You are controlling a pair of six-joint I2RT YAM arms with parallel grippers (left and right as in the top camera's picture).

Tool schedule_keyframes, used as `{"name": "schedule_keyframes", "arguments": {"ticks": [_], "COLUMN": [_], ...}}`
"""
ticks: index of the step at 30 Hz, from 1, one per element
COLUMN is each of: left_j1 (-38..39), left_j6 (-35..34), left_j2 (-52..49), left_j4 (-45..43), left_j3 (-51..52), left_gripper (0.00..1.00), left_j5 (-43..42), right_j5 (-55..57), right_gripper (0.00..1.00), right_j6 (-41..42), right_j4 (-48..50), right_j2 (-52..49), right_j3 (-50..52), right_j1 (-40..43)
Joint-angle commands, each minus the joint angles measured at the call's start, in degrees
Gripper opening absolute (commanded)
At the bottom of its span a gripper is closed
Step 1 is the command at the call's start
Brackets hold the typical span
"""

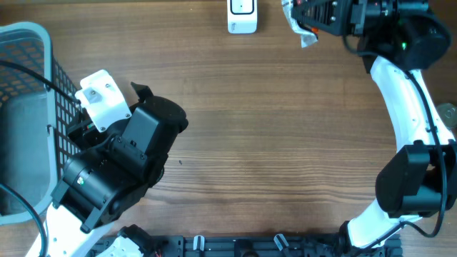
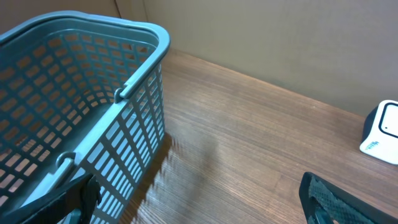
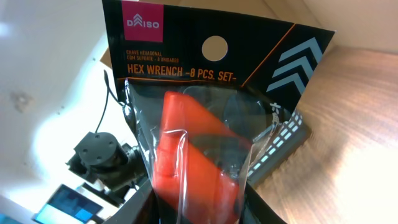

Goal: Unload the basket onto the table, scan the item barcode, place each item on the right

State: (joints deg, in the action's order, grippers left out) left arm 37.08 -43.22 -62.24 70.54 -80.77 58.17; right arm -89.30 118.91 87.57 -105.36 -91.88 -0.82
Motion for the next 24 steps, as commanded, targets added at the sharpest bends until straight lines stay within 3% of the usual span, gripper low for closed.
{"name": "schedule_keyframes", "arguments": {"ticks": [1,7,12,17,24], "left_j1": [0.1,0.1,0.1,0.1,0.1], "left_j6": [-1.2,-1.2,-1.2,-1.2,-1.2], "left_j2": [0.0,0.0,0.0,0.0,0.0], "left_j4": [0.1,0.1,0.1,0.8,0.9], "left_j3": [-0.1,-0.1,-0.1,-0.1,-0.1], "left_gripper": [1.0,1.0,1.0,1.0,1.0], "left_j5": [-0.3,-0.3,-0.3,-0.3,-0.3], "right_j5": [-2.1,-1.4,3.6,5.0,-3.0], "right_gripper": [0.16,0.17,0.2,0.24,0.16], "right_j6": [-0.8,-6.4,-4.3,-0.3,-0.3], "right_j4": [3.2,7.1,5.1,-4.0,-32.0], "right_j2": [1.2,1.2,1.2,1.2,1.1], "right_j3": [-0.8,-0.7,-0.7,-0.7,-0.2], "right_j1": [-0.1,-0.1,-0.1,0.0,-0.1]}}
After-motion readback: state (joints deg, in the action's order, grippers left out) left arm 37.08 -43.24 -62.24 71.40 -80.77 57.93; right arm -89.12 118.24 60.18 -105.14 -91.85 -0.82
